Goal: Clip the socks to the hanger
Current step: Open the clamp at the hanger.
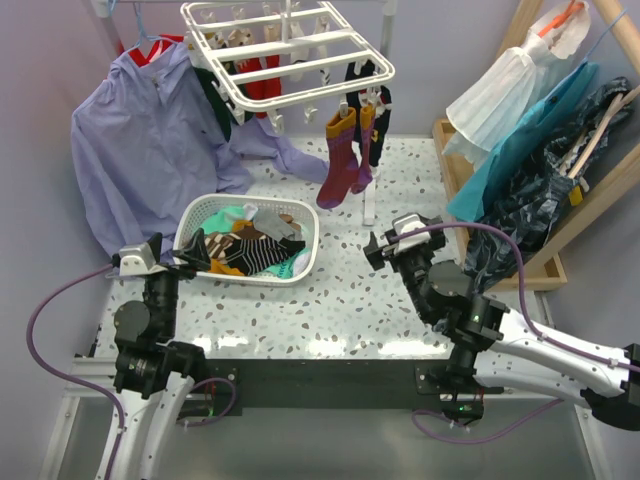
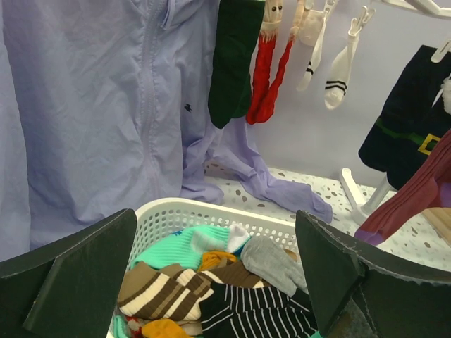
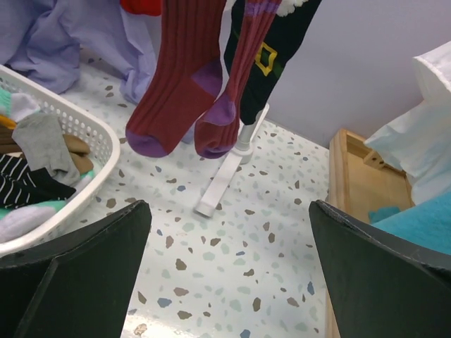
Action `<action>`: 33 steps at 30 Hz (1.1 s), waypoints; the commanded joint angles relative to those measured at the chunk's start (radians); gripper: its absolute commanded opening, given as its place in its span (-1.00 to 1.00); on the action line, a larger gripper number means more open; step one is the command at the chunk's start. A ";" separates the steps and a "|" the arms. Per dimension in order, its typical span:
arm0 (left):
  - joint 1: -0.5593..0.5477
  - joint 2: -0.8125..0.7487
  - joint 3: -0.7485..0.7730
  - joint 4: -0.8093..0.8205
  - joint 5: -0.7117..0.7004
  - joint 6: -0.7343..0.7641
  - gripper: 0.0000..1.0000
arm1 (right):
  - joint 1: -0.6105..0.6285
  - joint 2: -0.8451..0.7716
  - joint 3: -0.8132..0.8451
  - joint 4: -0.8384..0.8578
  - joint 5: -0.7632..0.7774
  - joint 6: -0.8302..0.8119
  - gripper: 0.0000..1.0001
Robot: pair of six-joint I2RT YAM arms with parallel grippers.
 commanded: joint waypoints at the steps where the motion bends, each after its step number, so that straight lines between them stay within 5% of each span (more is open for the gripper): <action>1: 0.002 -0.012 -0.007 0.055 0.011 -0.013 1.00 | 0.000 0.002 0.073 0.023 -0.030 0.027 0.97; 8: 0.002 -0.012 -0.008 0.060 0.028 -0.016 1.00 | 0.000 0.076 0.148 -0.017 -0.139 0.077 0.97; 19: 0.002 -0.010 -0.008 0.066 0.078 -0.013 1.00 | -0.004 0.318 0.496 -0.155 -0.297 0.151 0.97; 33: 0.001 0.112 0.034 0.043 0.234 -0.043 1.00 | -0.256 0.597 0.919 -0.241 -0.548 0.255 0.87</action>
